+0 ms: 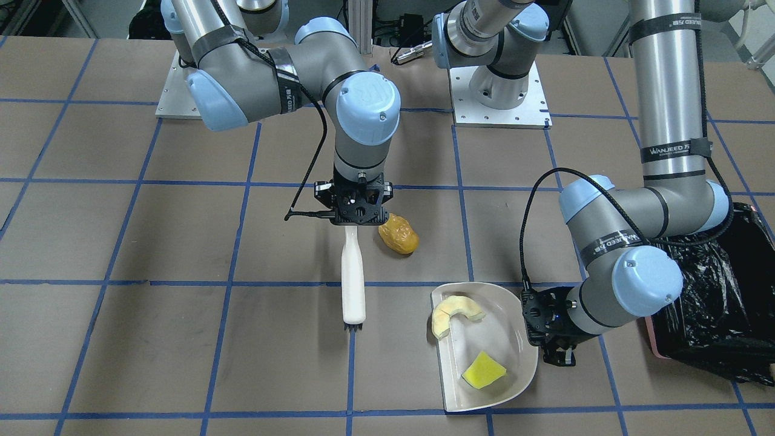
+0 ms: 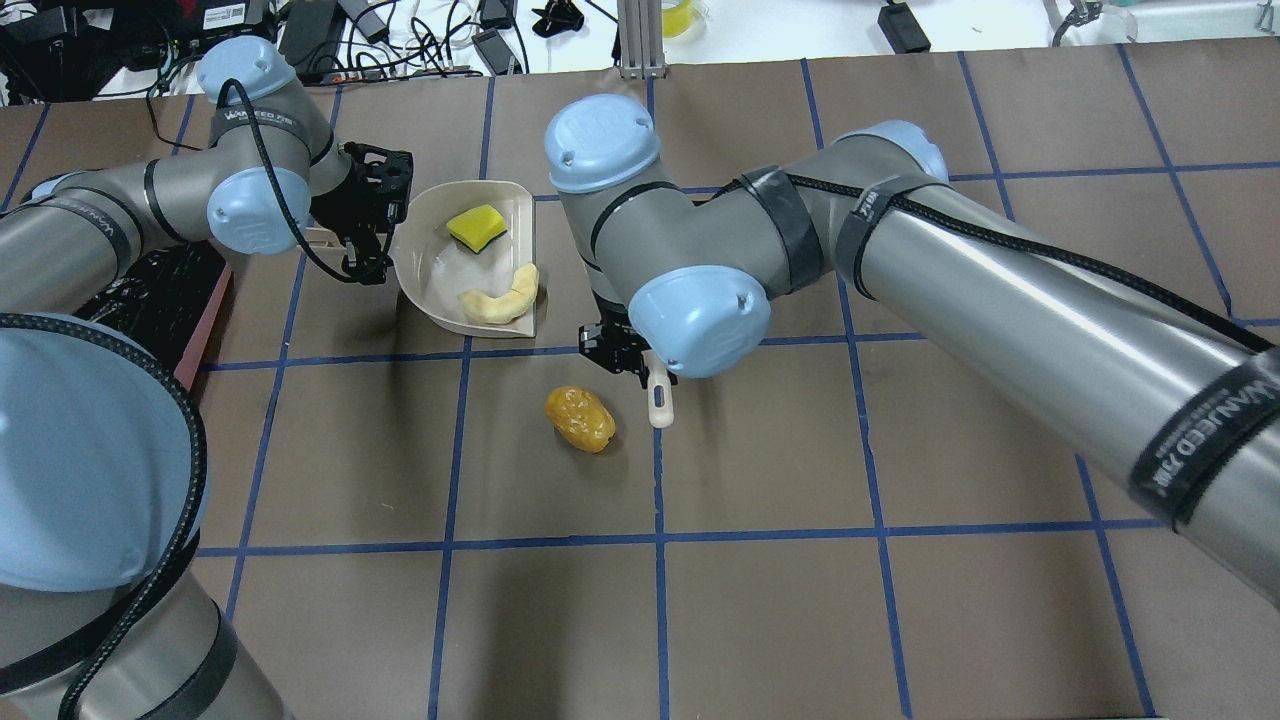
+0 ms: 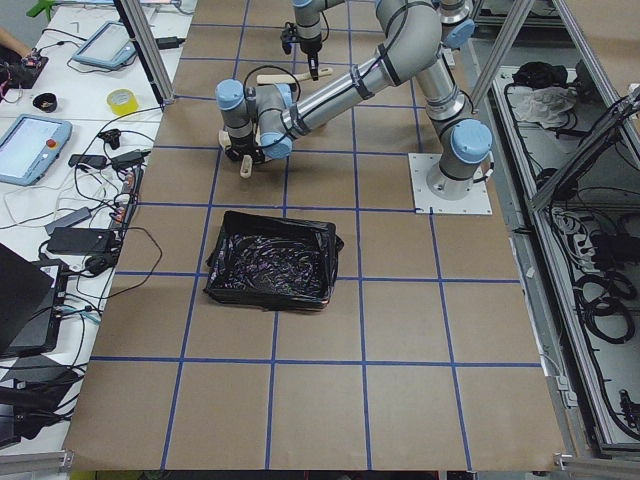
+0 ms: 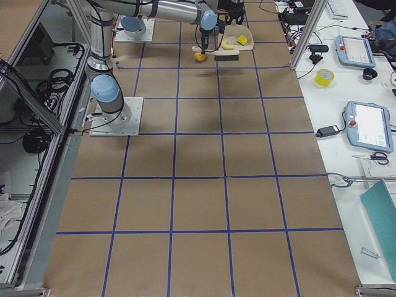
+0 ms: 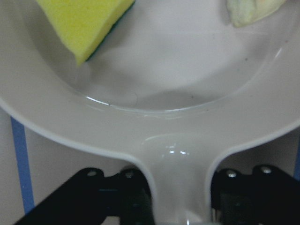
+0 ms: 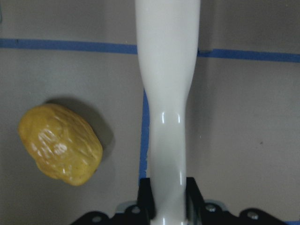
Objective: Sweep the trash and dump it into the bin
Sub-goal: 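Move the brush behind the yellow potato with the right gripper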
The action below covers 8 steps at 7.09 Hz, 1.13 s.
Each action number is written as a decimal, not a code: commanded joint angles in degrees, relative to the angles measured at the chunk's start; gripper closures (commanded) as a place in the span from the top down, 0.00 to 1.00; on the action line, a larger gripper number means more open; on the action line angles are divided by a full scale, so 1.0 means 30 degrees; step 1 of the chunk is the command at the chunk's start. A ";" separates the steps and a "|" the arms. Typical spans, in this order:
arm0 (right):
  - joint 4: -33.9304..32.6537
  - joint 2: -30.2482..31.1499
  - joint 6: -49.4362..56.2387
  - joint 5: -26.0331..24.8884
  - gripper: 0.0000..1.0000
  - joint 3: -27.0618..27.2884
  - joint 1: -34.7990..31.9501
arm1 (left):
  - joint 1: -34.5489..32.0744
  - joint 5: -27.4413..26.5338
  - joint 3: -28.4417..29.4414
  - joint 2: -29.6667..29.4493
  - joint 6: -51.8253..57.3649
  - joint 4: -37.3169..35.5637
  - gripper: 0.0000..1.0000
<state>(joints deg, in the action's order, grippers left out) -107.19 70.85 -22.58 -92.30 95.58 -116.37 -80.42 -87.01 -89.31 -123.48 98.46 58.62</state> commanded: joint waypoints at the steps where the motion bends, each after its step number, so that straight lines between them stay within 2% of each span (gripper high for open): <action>1: -0.1179 0.1340 0.0236 0.0004 0.00 0.2378 0.0000 | 0.0001 0.0000 0.0004 -0.0001 -0.0008 0.0001 0.00; 2: -0.2201 0.1459 0.0117 -0.0024 0.00 0.3113 0.0000 | 0.0001 0.0000 -0.0025 -0.0001 -0.0008 0.0001 0.00; 4: -0.2415 0.1866 0.0057 -0.0025 0.00 0.3149 0.0000 | 0.0030 0.0000 -0.0432 0.0405 0.0689 -0.0028 0.00; 7: -0.2096 0.2395 -0.0436 0.0208 0.00 0.3266 -0.0029 | 0.0146 -0.0118 -0.2975 0.1927 0.2648 -0.0437 0.00; 8: -0.2094 0.2542 -0.1804 0.0326 0.00 0.3441 -0.0203 | 0.0176 -0.0146 -0.3999 0.2599 0.2948 -0.0438 0.00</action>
<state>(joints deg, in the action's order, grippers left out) -113.76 77.80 -24.49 -91.82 105.43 -116.55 -80.08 -87.39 -97.73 -118.00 105.44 57.55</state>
